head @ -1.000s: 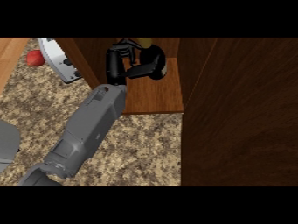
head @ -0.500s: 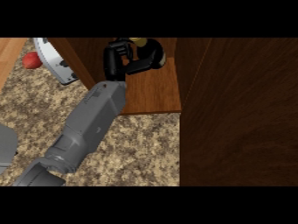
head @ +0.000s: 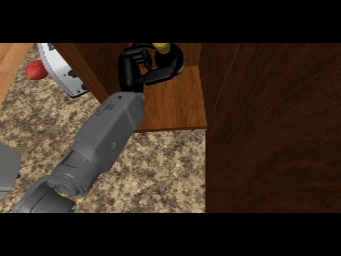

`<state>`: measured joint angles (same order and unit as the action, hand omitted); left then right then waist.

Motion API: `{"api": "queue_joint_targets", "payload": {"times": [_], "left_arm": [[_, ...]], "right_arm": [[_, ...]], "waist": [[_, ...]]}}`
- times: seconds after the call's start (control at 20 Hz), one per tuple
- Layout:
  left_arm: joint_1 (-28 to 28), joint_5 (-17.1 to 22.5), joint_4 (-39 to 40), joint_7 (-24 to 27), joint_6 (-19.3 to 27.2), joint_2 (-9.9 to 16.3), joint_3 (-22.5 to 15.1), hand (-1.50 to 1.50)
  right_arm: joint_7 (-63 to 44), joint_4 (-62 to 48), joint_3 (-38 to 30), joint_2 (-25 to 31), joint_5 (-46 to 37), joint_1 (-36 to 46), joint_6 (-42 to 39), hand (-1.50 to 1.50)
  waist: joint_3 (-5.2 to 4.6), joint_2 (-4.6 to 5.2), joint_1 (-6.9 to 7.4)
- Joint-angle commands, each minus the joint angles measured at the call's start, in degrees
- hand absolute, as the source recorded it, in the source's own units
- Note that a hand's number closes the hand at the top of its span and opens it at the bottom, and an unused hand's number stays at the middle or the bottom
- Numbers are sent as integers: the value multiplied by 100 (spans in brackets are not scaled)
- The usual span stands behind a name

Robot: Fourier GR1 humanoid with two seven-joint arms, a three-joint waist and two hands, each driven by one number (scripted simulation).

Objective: Pick up the wine, place it into the cabinet and close the cabinet

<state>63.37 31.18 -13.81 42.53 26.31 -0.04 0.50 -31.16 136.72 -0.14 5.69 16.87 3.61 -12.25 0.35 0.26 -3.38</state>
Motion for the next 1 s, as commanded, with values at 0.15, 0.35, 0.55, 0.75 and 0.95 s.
{"api": "queue_joint_targets", "payload": {"times": [0.15, 0.35, 0.55, 0.75, 0.95], "left_arm": [[-1, -79, 492, 87, 75, 182, 135, -150], [81, -214, 629, 138, 295, 74, 85, -150], [35, -338, 716, 100, 232, 154, 33, -150], [121, -428, 892, 100, 523, 173, 11, -150], [-28, -464, 933, 293, 584, 13, 28, -150]], "right_arm": [[-152, 632, -34, 33, 327, -274, 3, -150], [-122, 510, 77, -6, 85, -150, 93, -150], [-38, 336, -110, 14, 212, -48, 101, -150], [-150, 351, -71, 78, 230, 18, 67, -150], [-174, 235, 54, 27, 23, 258, 205, -150]], "waist": [[-36, 78, -40], [-39, 73, 8], [-38, 67, 46], [-39, 108, -60], [-44, 134, -87]]}}
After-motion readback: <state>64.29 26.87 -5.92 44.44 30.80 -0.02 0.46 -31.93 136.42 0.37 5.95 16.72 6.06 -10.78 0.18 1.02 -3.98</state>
